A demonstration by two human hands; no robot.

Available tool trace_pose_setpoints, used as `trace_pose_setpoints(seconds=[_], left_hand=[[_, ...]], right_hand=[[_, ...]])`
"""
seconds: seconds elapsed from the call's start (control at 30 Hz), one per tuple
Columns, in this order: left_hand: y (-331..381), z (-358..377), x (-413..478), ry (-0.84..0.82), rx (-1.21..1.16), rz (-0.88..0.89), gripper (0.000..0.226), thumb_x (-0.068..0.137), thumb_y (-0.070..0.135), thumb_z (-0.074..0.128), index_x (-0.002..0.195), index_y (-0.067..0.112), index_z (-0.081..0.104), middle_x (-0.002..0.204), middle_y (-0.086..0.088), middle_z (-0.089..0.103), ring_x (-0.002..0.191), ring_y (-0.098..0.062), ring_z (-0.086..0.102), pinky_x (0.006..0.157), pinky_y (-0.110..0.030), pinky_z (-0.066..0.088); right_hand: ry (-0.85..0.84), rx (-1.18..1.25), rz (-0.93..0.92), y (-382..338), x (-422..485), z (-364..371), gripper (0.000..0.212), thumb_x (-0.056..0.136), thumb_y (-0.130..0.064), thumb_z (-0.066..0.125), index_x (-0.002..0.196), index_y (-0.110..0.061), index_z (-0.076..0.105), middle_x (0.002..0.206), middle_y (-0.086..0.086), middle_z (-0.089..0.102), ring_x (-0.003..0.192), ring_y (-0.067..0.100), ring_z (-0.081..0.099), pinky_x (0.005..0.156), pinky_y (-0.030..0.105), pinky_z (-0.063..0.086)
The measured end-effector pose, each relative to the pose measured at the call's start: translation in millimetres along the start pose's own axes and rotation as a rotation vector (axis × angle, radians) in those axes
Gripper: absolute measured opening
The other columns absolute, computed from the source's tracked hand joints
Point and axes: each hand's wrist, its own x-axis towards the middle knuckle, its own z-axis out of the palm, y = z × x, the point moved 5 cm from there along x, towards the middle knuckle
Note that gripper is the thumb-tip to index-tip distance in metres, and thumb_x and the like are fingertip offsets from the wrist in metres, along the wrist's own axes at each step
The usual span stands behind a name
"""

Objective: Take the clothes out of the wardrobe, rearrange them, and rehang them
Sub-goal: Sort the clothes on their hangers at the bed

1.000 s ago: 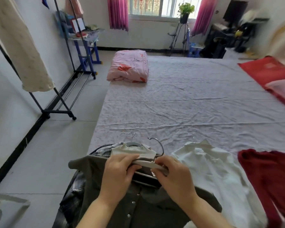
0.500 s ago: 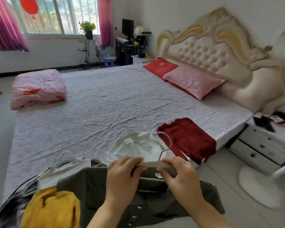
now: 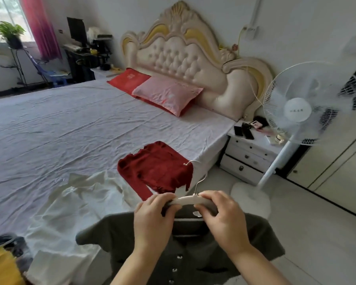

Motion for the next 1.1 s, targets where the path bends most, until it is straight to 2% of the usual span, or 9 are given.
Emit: trace_pose_setpoints(seconds=[0.1,0.2,0.3,0.43,0.53,0.6,0.73,0.93,1.1], left_hand=[[20.7,42.3,8.1,-0.021,-0.033,-0.054,0.02,0.07,0.021,0.079,0.087,0.029,0.07,0.08,0.027,0.058,0.078,0.004,0.053,0.076,-0.038,0.05],[35.0,77.5,27.2,-0.006,-0.073,-0.072,0.02,0.069,0.02,0.08,0.086,0.028,0.071,0.075,0.032,0.053,0.074,0.007,0.052,0.077,-0.038,0.049],[40.6,112.0,53.6,-0.013,-0.098,-0.082,0.022,0.069,0.019,0.079,0.088,0.027,0.071,0.078,0.037,0.05,0.076,0.01,0.049,0.081,-0.034,0.046],[35.2,166.5,99.8,-0.033,-0.106,-0.045,0.028,0.067,0.018,0.081,0.092,0.027,0.071,0.082,0.031,0.053,0.086,0.007,0.048,0.076,-0.025,0.041],[30.6,207.5,141.3,-0.045,-0.104,-0.047,0.029,0.066,0.018,0.082,0.091,0.027,0.071,0.084,0.026,0.055,0.092,0.002,0.048,0.077,-0.013,0.032],[27.7,230.5,166.8,-0.054,-0.107,-0.057,0.029,0.065,0.018,0.082,0.09,0.026,0.071,0.085,0.023,0.06,0.093,0.001,0.047,0.077,-0.012,0.032],[21.9,268.6,222.4,-0.077,-0.139,-0.067,0.03,0.065,0.018,0.082,0.091,0.025,0.07,0.084,0.017,0.066,0.092,-0.003,0.051,0.075,-0.013,0.034],[20.6,317.7,293.3,-0.104,-0.165,-0.136,0.026,0.071,0.02,0.078,0.095,0.026,0.069,0.076,0.037,0.047,0.078,0.002,0.052,0.076,-0.027,0.043],[8.5,371.9,351.8,-0.092,-0.152,-0.245,0.025,0.076,0.022,0.074,0.1,0.026,0.068,0.077,0.024,0.052,0.073,0.005,0.045,0.076,-0.024,0.04]], right_hand=[[0.006,-0.021,0.007,42.8,9.4,-17.9,0.041,0.063,-0.016,0.085,0.095,-0.028,0.062,0.087,-0.021,0.06,0.081,-0.002,0.054,0.073,0.035,0.054],[0.016,-0.031,0.019,83.9,28.4,-22.9,0.043,0.061,-0.013,0.086,0.095,-0.027,0.063,0.087,-0.014,0.065,0.081,0.002,0.055,0.073,0.036,0.054],[0.019,-0.055,0.036,120.8,51.4,-20.5,0.042,0.06,-0.012,0.086,0.094,-0.025,0.064,0.085,-0.011,0.066,0.083,0.005,0.053,0.074,0.034,0.052],[0.019,-0.112,0.064,173.3,89.4,-9.7,0.039,0.057,-0.009,0.087,0.09,-0.02,0.068,0.083,-0.01,0.066,0.086,0.009,0.053,0.073,0.035,0.052],[-0.006,-0.121,0.097,211.6,127.6,1.1,0.037,0.059,-0.008,0.086,0.089,-0.021,0.069,0.084,-0.018,0.062,0.087,0.008,0.053,0.07,0.038,0.054],[-0.031,-0.126,0.118,230.7,153.0,6.3,0.036,0.06,-0.008,0.085,0.089,-0.022,0.068,0.085,-0.023,0.057,0.086,0.006,0.054,0.07,0.037,0.054],[-0.066,-0.124,0.11,266.6,209.3,21.5,0.033,0.06,-0.009,0.085,0.088,-0.019,0.07,0.085,-0.021,0.058,0.076,0.008,0.062,0.07,0.041,0.055],[-0.114,-0.138,0.109,322.4,281.1,45.0,0.032,0.062,-0.011,0.084,0.09,-0.019,0.07,0.086,-0.021,0.058,0.078,0.003,0.057,0.075,0.039,0.053],[-0.174,-0.11,0.091,385.3,342.9,79.6,0.031,0.063,-0.013,0.084,0.091,-0.018,0.071,0.085,-0.012,0.066,0.078,0.007,0.058,0.077,0.036,0.051]])
